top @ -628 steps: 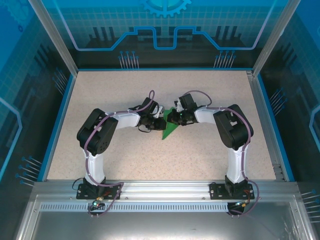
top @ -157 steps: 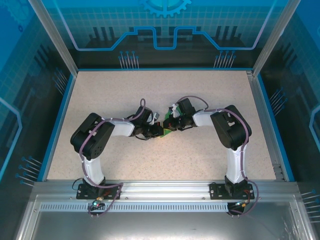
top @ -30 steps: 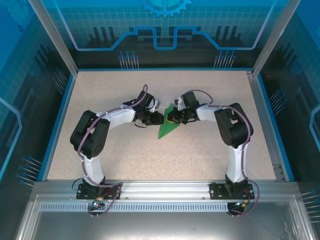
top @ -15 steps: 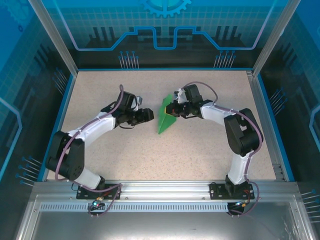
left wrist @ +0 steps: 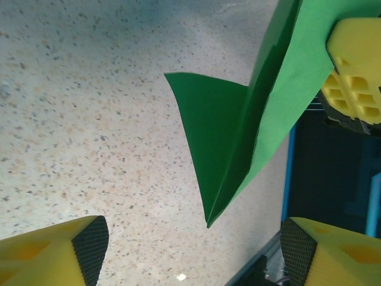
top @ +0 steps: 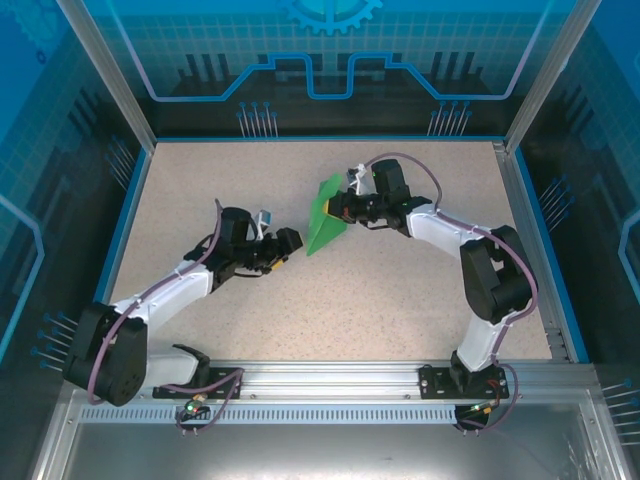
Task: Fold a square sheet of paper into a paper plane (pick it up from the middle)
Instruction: Turn over the paper at the center of the table.
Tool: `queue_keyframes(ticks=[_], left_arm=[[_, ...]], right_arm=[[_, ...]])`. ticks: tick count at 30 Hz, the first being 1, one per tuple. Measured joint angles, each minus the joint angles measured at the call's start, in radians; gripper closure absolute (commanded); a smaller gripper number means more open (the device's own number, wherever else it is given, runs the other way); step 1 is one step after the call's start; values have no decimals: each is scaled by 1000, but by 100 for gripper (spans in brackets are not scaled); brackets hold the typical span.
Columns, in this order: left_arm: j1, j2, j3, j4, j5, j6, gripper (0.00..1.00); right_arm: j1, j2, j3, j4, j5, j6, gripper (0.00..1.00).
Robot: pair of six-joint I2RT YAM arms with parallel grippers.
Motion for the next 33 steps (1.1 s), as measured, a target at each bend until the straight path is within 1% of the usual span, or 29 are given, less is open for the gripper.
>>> queue_keyframes(ticks=[5, 10, 15, 18, 21, 26, 33], left_arm=[[-7, -3, -33, 124, 28, -91, 20], [-23, 24, -33, 234, 60, -140, 21], [-39, 68, -33, 272, 76, -166, 21], [-41, 80, -33, 299, 83, -177, 24], [-42, 95, -33, 338, 93, -199, 31], [-43, 108, -17, 344, 102, -198, 50], [-43, 108, 19, 319, 104, -167, 68]], right_arm=[[8, 0, 0, 14, -13, 23, 100], [8, -2, 0, 39, -19, 47, 100], [8, -2, 0, 76, -33, 72, 100], [8, -2, -2, 97, -40, 83, 100], [8, -2, -5, 115, -46, 95, 100], [8, -6, -18, 122, -51, 101, 100], [6, -7, -38, 133, -60, 106, 100]])
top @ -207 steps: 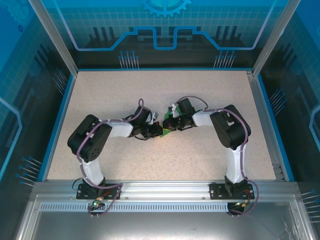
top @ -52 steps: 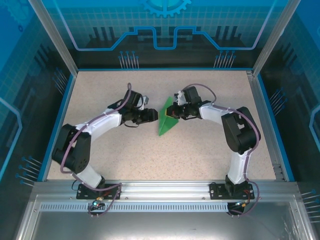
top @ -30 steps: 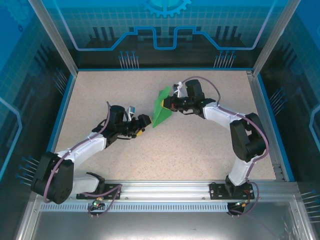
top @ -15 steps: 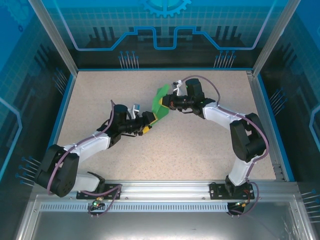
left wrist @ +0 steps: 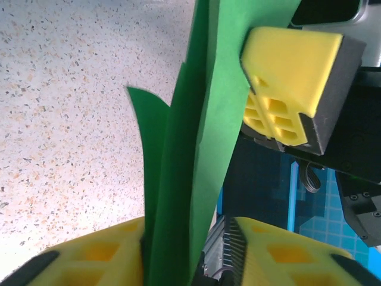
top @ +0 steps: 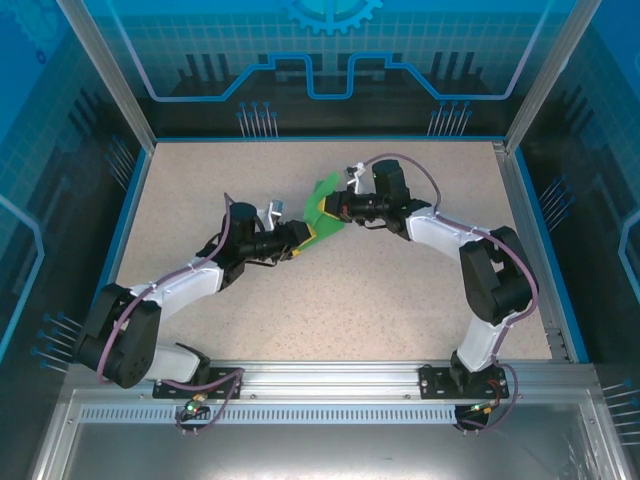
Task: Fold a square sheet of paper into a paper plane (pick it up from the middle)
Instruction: Turn over the paper at the center of the table.
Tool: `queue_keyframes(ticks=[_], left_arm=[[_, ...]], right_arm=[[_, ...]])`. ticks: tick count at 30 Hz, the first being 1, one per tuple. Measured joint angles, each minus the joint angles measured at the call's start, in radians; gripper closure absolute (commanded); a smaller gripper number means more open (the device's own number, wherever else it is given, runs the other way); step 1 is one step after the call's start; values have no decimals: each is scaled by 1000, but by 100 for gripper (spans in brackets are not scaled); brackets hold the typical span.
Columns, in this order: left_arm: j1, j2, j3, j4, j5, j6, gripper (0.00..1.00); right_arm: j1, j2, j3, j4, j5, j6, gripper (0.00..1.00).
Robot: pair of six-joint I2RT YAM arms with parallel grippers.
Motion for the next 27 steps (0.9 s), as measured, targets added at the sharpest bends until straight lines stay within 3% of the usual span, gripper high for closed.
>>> queue_keyframes(ticks=[4, 13, 17, 22, 27], left_arm=[[0, -1, 3, -34, 0, 24, 70], [-1, -18, 37, -118, -5, 83, 89], [-1, -20, 56, -158, -12, 109, 93], [-1, -20, 95, -240, -23, 169, 94], [-1, -14, 192, -424, -65, 301, 96]], right_arm=[[0, 0, -7, 6, -6, 6, 100], [-6, 2, -10, 21, -8, 14, 100], [-6, 13, -10, 39, -13, 17, 100], [-7, 28, -11, 40, -13, 24, 79], [-33, 31, -28, 44, -10, 16, 65]])
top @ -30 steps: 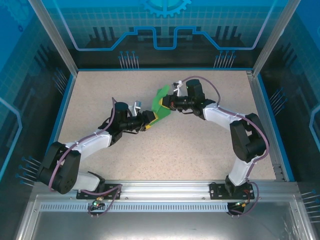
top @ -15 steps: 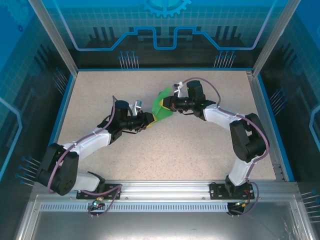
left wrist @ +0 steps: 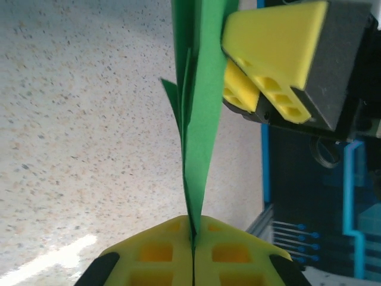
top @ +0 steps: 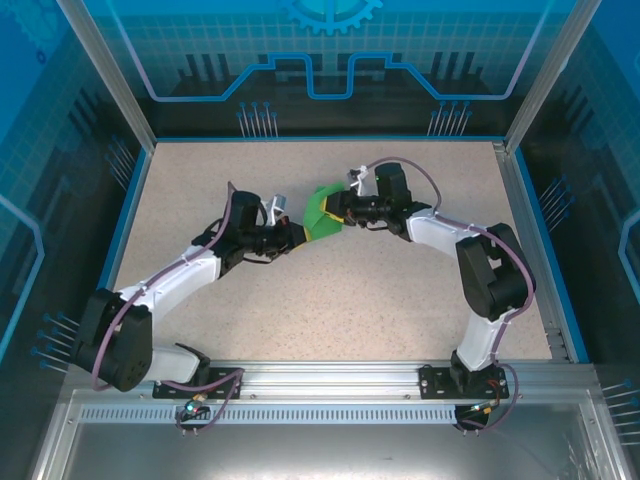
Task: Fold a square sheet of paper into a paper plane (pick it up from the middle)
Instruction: Turn over the paper at the center of the table.
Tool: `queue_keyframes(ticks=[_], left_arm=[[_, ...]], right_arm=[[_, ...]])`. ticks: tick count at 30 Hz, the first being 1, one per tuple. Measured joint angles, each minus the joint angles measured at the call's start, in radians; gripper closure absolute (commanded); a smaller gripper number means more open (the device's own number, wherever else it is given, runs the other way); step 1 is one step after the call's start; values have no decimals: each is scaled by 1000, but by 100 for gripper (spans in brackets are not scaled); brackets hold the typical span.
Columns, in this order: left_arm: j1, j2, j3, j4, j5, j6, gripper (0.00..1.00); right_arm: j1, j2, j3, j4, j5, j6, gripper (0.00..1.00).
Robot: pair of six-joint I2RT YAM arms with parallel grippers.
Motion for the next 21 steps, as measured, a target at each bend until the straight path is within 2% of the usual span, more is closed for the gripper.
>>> queue_keyframes(ticks=[3, 7, 11, 15, 21], left_arm=[[0, 16, 107, -166, -83, 119, 95], [-9, 52, 273, -404, -258, 283, 97], [-85, 133, 458, -612, -547, 415, 97], [-211, 231, 595, -780, -856, 497, 97], [-378, 397, 677, -930, -1255, 575, 99]], right_arm=[[-31, -2, -15, -33, 17, -34, 61], [-85, -37, -76, -79, 48, -88, 58], [-151, -99, -120, -154, 92, -151, 56], [-183, -169, -130, -220, 129, -215, 55], [-242, -274, -163, -279, 155, -282, 53]])
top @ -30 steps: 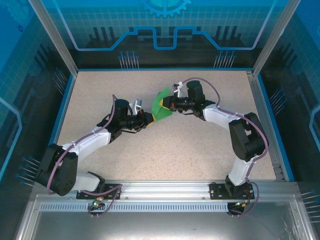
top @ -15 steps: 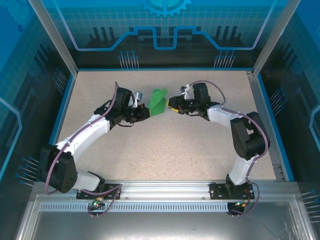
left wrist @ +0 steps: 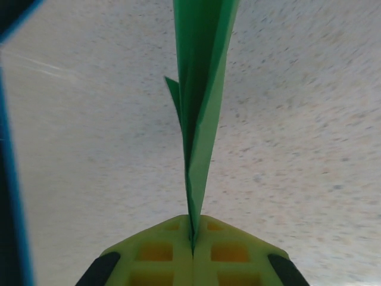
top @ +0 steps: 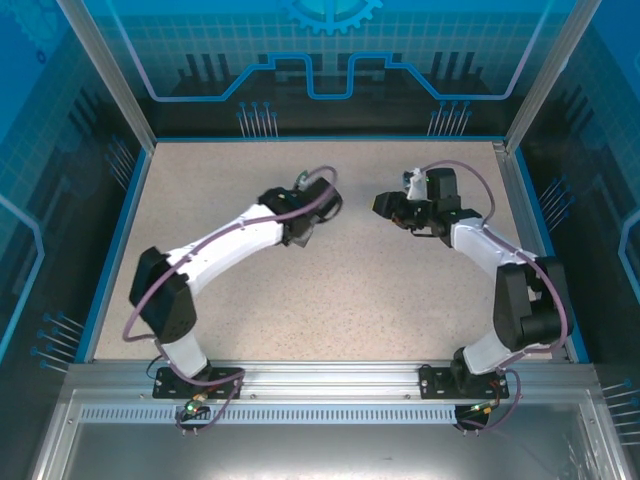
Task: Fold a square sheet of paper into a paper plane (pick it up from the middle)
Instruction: Turn over the paper at the center of the table.
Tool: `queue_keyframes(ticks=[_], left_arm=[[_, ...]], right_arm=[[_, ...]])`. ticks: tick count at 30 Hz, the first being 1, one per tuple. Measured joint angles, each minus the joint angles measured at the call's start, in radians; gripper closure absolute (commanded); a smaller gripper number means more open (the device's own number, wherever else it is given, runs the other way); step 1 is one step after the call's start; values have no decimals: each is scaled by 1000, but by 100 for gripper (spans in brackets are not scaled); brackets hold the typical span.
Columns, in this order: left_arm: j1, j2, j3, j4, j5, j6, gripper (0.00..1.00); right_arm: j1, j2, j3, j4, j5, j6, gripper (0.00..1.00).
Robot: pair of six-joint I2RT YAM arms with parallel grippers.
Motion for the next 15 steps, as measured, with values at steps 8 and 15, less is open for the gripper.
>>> queue_keyframes(ticks=[8, 15], left_arm=[[-210, 135, -80, 36, -212, 132, 97], [-351, 241, -145, 136, -222, 219, 85]], right_arm=[[-52, -72, -31, -53, 4, -45, 52], [-52, -80, -32, -87, -8, -64, 50]])
